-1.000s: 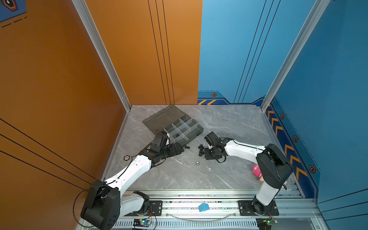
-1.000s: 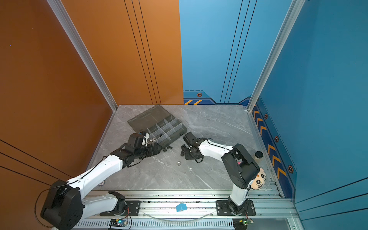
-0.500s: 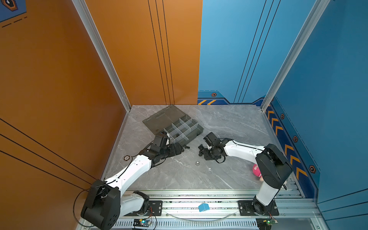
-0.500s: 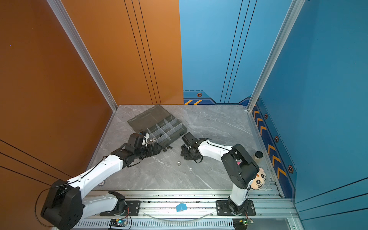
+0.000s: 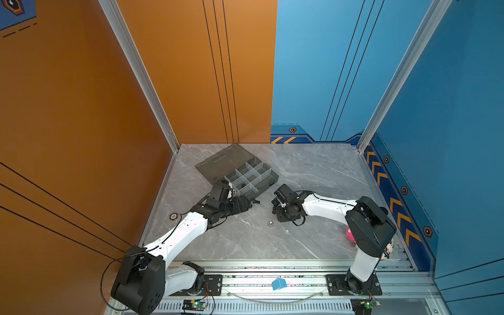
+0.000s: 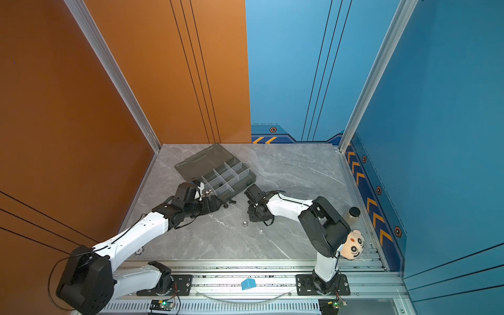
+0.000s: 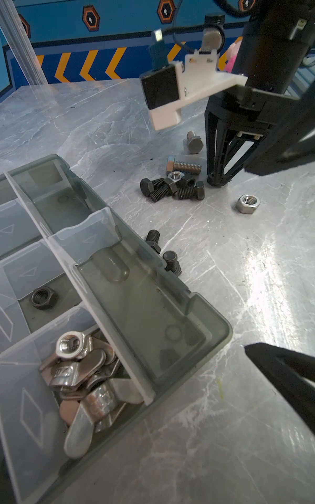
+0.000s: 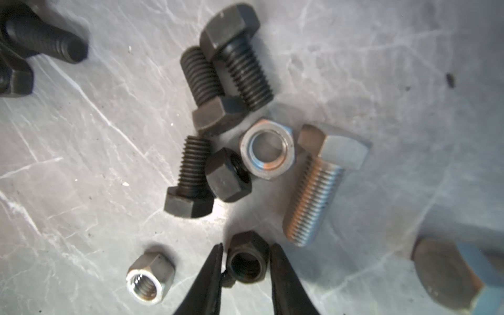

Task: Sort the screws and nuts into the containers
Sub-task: 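Lower the right gripper around a black hex nut among the bolts, then close the right gripper on the black hex nut and lift it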

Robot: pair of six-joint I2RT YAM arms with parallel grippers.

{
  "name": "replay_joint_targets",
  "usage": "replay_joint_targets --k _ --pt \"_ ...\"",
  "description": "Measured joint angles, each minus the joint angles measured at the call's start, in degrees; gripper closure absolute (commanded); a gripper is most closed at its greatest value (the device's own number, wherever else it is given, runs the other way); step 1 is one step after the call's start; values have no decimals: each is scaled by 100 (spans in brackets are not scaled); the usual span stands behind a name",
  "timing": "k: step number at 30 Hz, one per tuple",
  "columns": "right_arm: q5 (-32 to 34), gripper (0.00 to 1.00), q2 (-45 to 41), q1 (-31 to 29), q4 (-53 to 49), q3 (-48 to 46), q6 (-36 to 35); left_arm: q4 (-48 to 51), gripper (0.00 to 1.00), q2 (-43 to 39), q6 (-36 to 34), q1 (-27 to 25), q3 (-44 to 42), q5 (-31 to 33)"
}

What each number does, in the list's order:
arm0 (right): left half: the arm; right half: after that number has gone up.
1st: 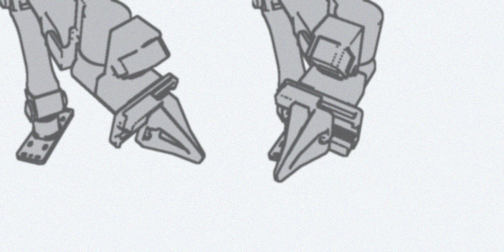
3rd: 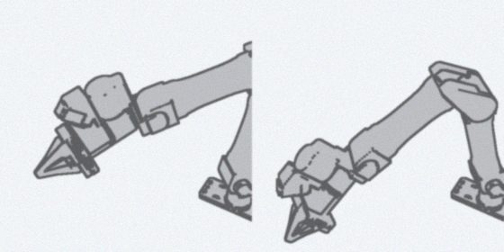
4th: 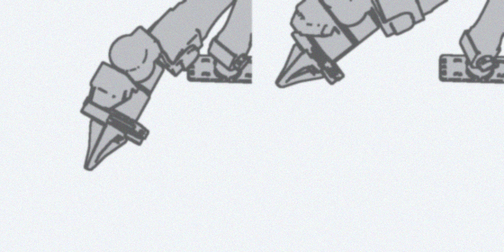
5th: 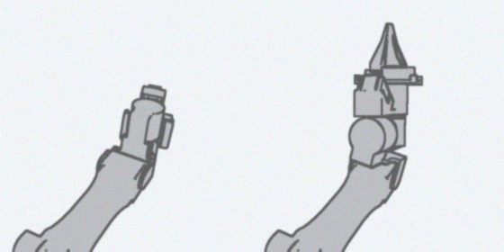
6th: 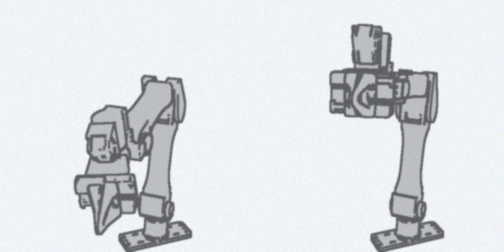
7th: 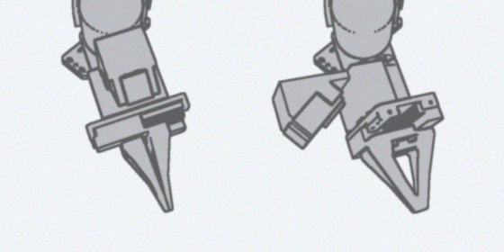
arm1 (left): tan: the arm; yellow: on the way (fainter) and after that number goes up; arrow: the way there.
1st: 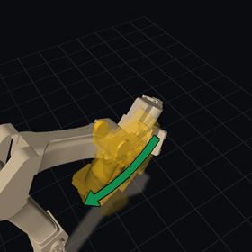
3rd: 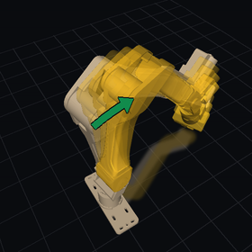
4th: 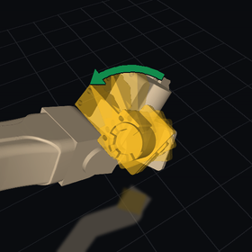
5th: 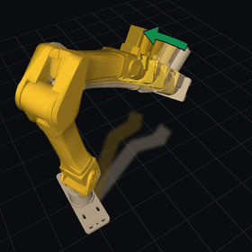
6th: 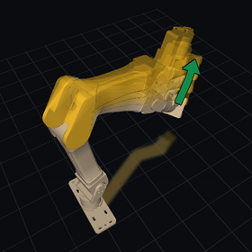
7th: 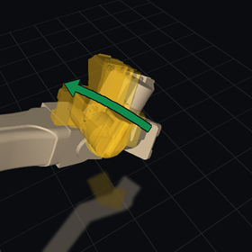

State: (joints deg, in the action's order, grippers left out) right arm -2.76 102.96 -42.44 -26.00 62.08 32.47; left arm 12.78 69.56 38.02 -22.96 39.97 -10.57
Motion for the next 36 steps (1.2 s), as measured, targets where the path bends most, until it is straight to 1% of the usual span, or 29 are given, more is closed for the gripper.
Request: replay_joint_targets --k 20,26,32,36 --pt "310 70 164 -129 -57 199 -4 -15 2 -35 0 0 0 0" --pt "385 80 164 -136 -83 195 -2 -17 2 -35 0 0 0 0" --pt "413 97 162 -140 -83 195 -4 -17 2 -35 0 0 0 0" --pt "404 100 129 -140 -83 179 -7 -17 2 -35 0 0 0 0"
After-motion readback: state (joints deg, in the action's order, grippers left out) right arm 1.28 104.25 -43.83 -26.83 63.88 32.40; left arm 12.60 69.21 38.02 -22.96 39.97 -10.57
